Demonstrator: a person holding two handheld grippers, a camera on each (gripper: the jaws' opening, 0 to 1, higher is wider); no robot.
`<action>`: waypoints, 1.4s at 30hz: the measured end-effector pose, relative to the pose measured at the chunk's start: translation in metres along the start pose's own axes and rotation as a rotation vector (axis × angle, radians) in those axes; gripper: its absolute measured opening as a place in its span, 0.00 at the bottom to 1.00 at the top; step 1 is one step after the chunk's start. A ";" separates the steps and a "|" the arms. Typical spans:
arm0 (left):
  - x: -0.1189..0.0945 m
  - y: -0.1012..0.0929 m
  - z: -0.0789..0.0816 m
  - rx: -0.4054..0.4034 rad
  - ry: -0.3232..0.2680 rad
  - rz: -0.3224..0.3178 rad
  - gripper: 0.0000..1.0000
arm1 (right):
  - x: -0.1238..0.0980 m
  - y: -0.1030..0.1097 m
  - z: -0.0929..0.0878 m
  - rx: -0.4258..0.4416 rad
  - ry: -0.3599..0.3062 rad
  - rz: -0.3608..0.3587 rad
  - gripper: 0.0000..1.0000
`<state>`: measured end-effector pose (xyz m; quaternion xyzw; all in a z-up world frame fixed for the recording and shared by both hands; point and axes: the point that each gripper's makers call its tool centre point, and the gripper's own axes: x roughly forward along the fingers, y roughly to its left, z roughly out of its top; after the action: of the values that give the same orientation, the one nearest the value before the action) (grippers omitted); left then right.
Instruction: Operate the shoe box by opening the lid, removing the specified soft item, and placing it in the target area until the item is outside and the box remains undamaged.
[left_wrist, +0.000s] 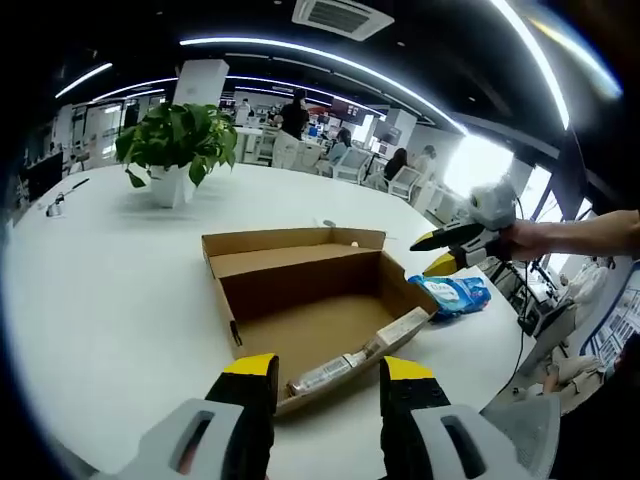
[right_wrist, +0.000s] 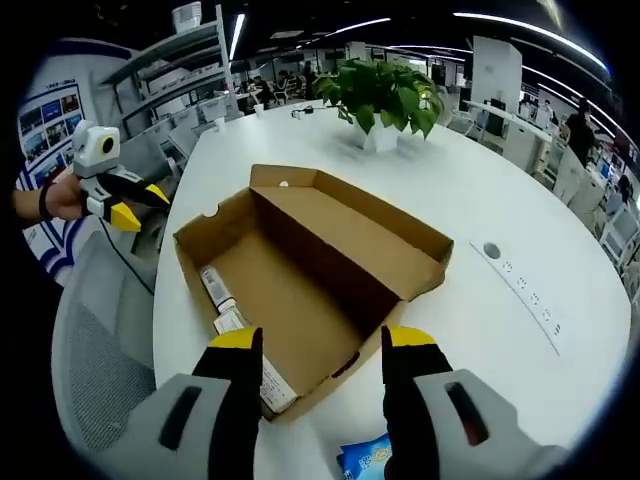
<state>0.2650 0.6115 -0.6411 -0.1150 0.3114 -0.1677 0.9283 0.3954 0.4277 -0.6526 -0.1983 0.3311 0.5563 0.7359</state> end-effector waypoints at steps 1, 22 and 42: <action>0.000 -0.001 0.000 -0.001 -0.001 -0.001 0.41 | 0.001 0.001 0.000 -0.028 0.023 0.011 0.44; -0.010 0.012 -0.012 -0.026 0.000 0.019 0.41 | 0.055 0.033 -0.028 -0.379 0.323 0.237 0.46; -0.007 0.004 -0.004 -0.011 0.002 0.012 0.41 | 0.074 0.030 -0.040 -0.462 0.383 0.253 0.50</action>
<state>0.2588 0.6174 -0.6417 -0.1182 0.3141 -0.1606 0.9282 0.3682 0.4616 -0.7305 -0.4182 0.3504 0.6566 0.5208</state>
